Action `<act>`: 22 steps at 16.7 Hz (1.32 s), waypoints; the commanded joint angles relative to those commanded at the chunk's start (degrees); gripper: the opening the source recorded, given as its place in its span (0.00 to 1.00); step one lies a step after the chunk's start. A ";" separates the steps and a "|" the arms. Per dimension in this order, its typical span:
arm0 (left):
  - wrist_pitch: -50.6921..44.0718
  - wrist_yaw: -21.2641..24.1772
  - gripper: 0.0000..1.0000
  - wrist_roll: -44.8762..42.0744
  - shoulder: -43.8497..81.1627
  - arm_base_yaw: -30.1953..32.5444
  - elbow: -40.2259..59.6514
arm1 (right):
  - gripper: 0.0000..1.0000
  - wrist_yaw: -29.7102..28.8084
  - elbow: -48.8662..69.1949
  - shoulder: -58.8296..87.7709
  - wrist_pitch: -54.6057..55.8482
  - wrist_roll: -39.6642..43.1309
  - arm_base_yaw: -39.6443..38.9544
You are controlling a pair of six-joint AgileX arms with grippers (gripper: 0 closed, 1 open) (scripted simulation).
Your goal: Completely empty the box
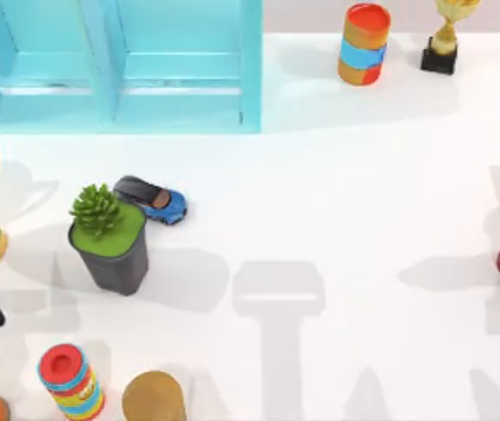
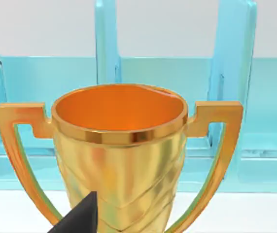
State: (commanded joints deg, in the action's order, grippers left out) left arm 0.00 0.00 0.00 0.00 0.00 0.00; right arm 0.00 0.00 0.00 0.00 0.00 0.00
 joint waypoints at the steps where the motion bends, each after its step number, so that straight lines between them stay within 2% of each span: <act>1: 0.00 0.00 1.00 0.00 0.00 0.00 0.00 | 1.00 0.00 0.00 0.00 0.00 0.00 0.00; 4: 0.00 0.00 1.00 0.00 0.00 0.00 0.00 | 1.00 -0.04 1.38 1.75 -1.44 0.56 0.61; 8: 0.00 0.00 1.00 0.00 0.00 0.00 0.00 | 1.00 0.05 9.69 12.22 -9.62 3.72 3.70; 22: 0.00 0.00 1.00 0.00 0.00 0.00 0.00 | 1.00 0.46 58.04 73.00 -56.23 21.38 21.93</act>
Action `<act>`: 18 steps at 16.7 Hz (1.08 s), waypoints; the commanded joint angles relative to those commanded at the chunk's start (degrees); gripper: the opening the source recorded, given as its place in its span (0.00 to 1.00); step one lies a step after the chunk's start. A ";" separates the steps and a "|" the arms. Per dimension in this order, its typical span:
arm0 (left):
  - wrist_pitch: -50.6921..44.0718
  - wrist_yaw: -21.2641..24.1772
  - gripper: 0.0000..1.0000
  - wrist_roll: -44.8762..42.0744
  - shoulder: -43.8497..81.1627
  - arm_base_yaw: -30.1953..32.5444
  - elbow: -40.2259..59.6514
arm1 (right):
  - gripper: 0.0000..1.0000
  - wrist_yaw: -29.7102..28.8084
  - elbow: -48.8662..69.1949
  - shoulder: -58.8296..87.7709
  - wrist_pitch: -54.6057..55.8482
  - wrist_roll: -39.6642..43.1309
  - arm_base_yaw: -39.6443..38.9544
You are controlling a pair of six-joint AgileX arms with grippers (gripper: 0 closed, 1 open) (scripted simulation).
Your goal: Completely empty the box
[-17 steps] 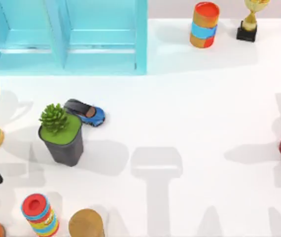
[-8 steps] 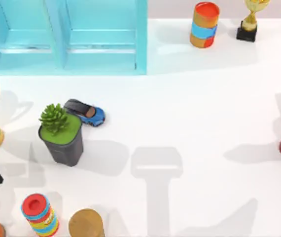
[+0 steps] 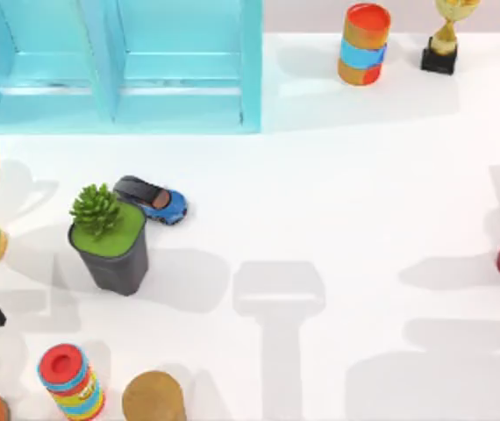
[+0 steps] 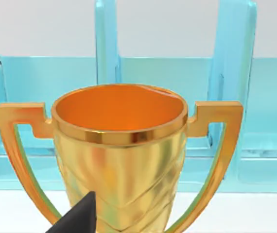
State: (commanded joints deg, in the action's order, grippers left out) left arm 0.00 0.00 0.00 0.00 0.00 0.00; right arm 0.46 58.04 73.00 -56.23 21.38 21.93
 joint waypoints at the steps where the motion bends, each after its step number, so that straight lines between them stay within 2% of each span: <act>1: 0.00 0.00 1.00 0.00 0.00 0.00 0.00 | 1.00 0.01 2.90 3.66 -2.82 1.07 1.11; 8: 0.00 0.00 1.00 0.00 0.00 0.00 0.00 | 1.00 0.09 15.47 19.23 -14.94 5.68 5.89; 15: 0.00 0.00 1.00 0.00 0.00 0.00 0.00 | 1.00 0.11 15.46 19.52 -14.84 5.69 5.70; 18: 0.00 0.00 1.00 0.00 0.00 0.00 0.00 | 1.00 0.13 12.22 20.69 -10.76 5.50 5.73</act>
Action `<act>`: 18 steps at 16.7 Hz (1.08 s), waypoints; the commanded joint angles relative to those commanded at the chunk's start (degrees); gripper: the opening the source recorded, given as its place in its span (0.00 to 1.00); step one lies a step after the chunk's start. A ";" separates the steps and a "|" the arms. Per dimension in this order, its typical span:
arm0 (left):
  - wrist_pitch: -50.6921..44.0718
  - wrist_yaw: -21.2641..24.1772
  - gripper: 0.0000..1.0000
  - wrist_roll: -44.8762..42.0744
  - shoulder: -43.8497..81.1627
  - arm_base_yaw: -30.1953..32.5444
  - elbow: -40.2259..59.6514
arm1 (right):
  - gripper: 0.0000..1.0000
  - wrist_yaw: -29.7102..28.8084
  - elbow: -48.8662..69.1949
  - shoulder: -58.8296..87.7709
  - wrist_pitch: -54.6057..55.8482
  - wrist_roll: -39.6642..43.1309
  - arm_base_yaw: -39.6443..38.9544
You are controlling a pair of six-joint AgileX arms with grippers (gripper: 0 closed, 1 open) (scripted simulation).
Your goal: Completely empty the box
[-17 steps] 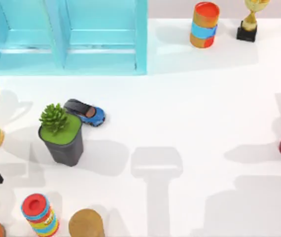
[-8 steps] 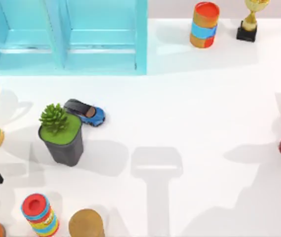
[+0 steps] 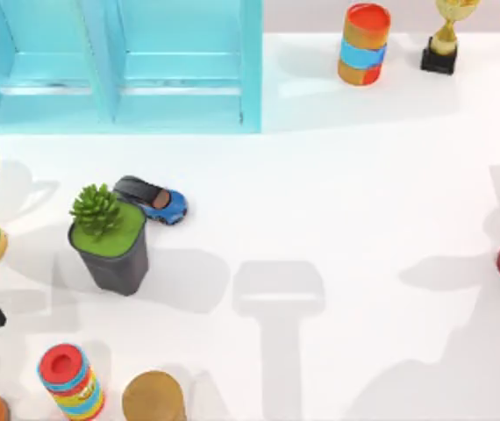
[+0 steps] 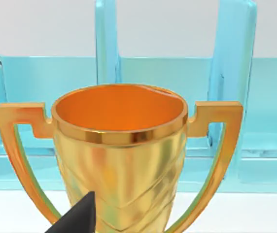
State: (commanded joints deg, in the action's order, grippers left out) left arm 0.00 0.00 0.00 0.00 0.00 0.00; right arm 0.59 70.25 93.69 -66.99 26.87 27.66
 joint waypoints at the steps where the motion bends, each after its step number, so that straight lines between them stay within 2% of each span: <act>1: 0.00 0.00 1.00 0.00 0.00 0.00 0.00 | 1.00 0.00 -1.68 0.67 2.39 -0.02 -0.02; 7: 0.00 0.00 1.00 0.00 0.00 0.00 0.00 | 1.00 -0.02 -12.21 4.72 17.53 -0.24 -0.18; 12: 0.00 0.00 1.00 0.00 0.00 0.00 0.00 | 1.00 -0.01 -13.25 5.26 18.72 -0.25 -0.20; 18: 0.00 0.00 1.00 0.00 0.00 0.00 0.00 | 0.55 -0.01 -13.25 5.26 18.72 -0.25 -0.20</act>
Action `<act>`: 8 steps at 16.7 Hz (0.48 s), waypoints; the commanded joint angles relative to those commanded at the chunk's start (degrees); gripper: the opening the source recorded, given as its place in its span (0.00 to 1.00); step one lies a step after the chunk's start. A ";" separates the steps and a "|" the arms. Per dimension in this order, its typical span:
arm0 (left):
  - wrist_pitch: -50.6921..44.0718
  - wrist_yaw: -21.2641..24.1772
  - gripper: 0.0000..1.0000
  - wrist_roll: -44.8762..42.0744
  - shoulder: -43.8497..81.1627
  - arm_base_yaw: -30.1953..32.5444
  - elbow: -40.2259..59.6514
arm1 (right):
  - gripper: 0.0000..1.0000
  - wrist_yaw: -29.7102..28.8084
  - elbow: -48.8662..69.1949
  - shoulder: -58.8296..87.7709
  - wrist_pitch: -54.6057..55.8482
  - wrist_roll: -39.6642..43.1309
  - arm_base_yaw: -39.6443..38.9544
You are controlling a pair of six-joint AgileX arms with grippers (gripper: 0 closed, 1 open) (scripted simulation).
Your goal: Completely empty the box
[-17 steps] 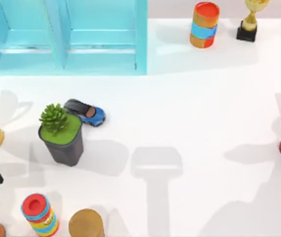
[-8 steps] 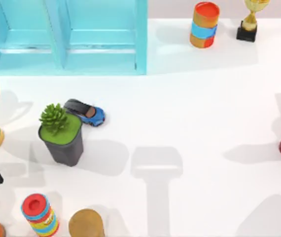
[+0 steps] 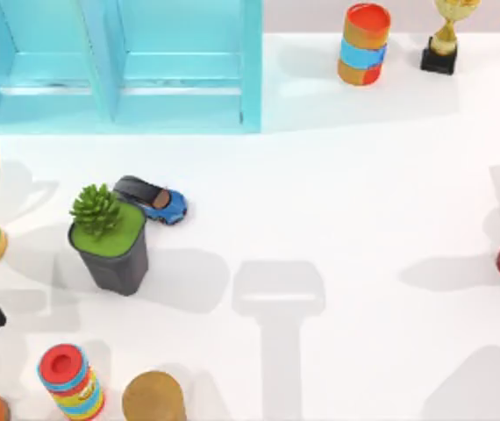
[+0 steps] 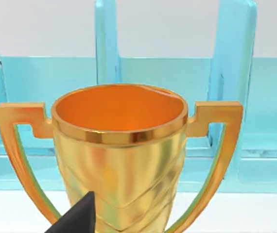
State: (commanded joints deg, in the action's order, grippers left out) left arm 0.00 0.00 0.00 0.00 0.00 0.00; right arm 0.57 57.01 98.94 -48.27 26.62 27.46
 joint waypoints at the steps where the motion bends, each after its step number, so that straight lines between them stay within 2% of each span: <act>1: 0.00 0.00 1.00 0.00 0.00 0.00 0.00 | 0.47 0.00 0.00 0.00 0.00 0.00 0.00; 7: 0.00 0.00 1.00 0.00 0.00 0.00 0.00 | 0.02 0.00 0.00 0.00 0.00 0.00 0.00; 8: 0.00 0.00 1.00 0.00 0.00 0.00 0.00 | 0.00 0.00 0.00 0.00 0.00 0.00 0.00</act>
State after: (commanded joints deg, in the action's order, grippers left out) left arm 0.00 0.00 0.00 0.00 0.00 0.00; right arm 0.57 57.01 98.94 -48.27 26.62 27.46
